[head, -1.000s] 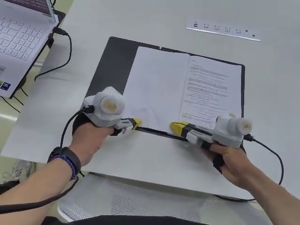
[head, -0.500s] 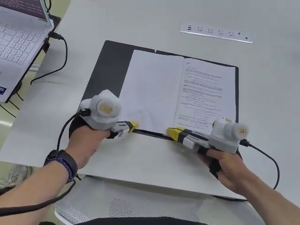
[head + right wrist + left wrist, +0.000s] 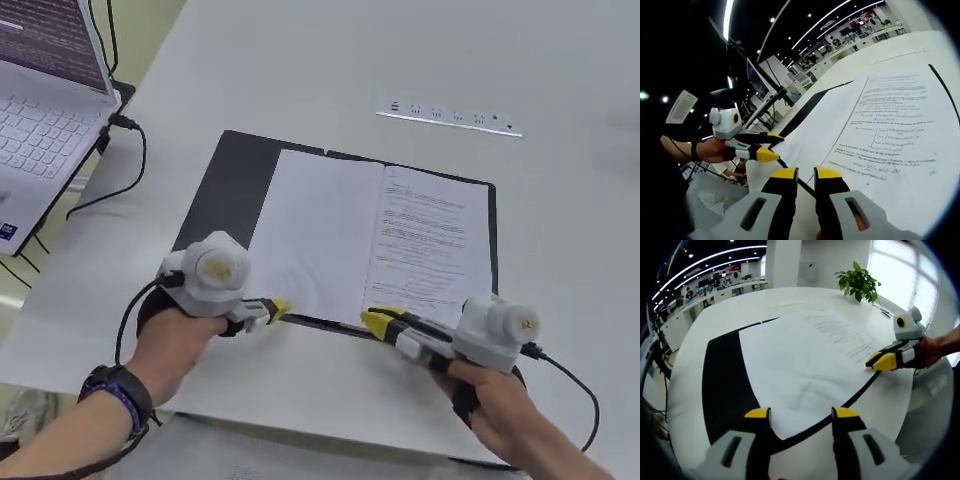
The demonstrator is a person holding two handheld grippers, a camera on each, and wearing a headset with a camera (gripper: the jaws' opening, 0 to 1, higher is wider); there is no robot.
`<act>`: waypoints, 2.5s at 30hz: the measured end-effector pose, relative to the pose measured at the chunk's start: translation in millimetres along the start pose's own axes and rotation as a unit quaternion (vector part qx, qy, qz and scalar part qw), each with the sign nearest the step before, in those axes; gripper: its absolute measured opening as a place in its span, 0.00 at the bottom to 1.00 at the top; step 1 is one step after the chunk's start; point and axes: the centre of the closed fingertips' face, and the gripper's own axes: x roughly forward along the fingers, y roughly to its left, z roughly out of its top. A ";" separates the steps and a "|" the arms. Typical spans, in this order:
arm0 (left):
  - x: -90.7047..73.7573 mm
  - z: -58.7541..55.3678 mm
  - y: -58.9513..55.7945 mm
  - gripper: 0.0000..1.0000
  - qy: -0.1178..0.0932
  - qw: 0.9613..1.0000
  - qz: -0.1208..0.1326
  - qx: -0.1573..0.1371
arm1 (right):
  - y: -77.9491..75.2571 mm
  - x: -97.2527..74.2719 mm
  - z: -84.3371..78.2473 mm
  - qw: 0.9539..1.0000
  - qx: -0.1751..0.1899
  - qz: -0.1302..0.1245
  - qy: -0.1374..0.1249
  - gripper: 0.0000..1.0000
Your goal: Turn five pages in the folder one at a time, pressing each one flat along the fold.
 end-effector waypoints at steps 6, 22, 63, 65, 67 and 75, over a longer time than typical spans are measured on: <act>-7.5 6.7 -4.9 0.49 -0.009 1.000 0.002 -0.002 | -0.2 -8.2 8.2 1.000 -0.011 -0.020 -0.007 0.21; -40.5 15.6 -15.5 0.51 -0.026 0.999 0.014 0.015 | -16.9 -50.5 35.0 0.995 -0.075 -0.066 -0.009 0.32; -117.5 25.4 -10.3 0.60 -0.077 0.994 0.075 -0.019 | -26.3 -169.1 57.8 0.978 -0.086 -0.166 -0.096 0.40; -117.3 24.1 -10.5 0.60 -0.074 0.994 0.075 -0.019 | -25.4 -171.4 55.3 0.977 -0.083 -0.168 -0.098 0.40; -117.3 24.0 -11.4 0.60 -0.074 0.994 0.075 -0.018 | -25.3 -173.6 53.2 0.977 -0.082 -0.170 -0.098 0.40; -113.5 25.2 -14.6 0.61 -0.069 0.995 0.070 -0.015 | -25.7 -176.1 45.4 0.978 -0.079 -0.171 -0.088 0.44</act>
